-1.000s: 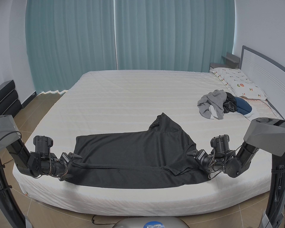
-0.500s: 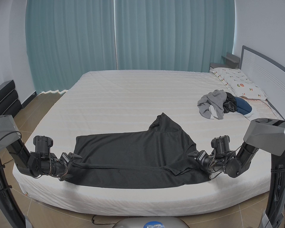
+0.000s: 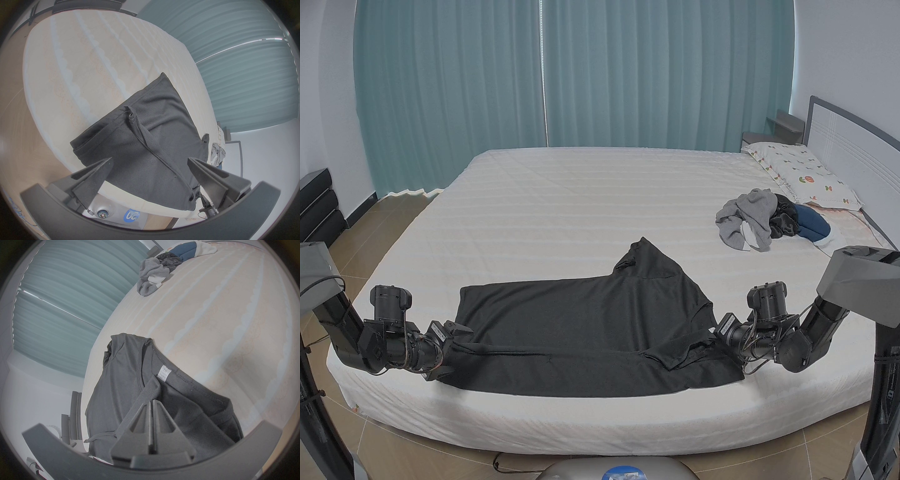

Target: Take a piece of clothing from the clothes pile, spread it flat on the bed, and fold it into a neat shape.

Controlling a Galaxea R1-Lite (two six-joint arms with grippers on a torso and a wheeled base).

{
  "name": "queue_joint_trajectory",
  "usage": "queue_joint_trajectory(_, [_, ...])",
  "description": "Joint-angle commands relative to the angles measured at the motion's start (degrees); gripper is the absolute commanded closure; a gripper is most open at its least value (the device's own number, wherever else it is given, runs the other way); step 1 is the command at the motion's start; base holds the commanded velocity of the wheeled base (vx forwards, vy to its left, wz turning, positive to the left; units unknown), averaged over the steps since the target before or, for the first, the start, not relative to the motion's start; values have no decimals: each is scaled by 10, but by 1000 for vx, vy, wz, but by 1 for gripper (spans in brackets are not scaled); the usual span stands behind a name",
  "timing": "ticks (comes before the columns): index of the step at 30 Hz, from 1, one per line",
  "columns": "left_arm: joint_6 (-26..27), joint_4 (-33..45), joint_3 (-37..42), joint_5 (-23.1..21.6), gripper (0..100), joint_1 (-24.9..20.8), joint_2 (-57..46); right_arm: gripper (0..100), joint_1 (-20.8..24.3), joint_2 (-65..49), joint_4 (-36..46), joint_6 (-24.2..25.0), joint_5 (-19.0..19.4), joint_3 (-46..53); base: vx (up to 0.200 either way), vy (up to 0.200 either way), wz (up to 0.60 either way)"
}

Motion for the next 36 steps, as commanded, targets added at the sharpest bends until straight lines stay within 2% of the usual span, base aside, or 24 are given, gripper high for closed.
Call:
queue_joint_trajectory(1, [0, 0, 0, 0, 0, 0, 0, 100, 1, -22, 2, 1, 1, 7, 0, 0, 0])
queue_joint_trajectory(12, [0, -1, 0, 0, 0, 0, 1, 100, 6, -102, 30, 4, 4, 41, 0, 0, 0])
queue_joint_trajectory(21, [0, -1, 1, 0, 0, 0, 1, 100, 7, -155, 56, 27, 7, 74, 0, 0, 0])
queue_joint_trajectory(36, [0, -1, 0, 0, 0, 0, 0, 100, 44, -197, 178, 37, 1, -4, 0, 0, 0])
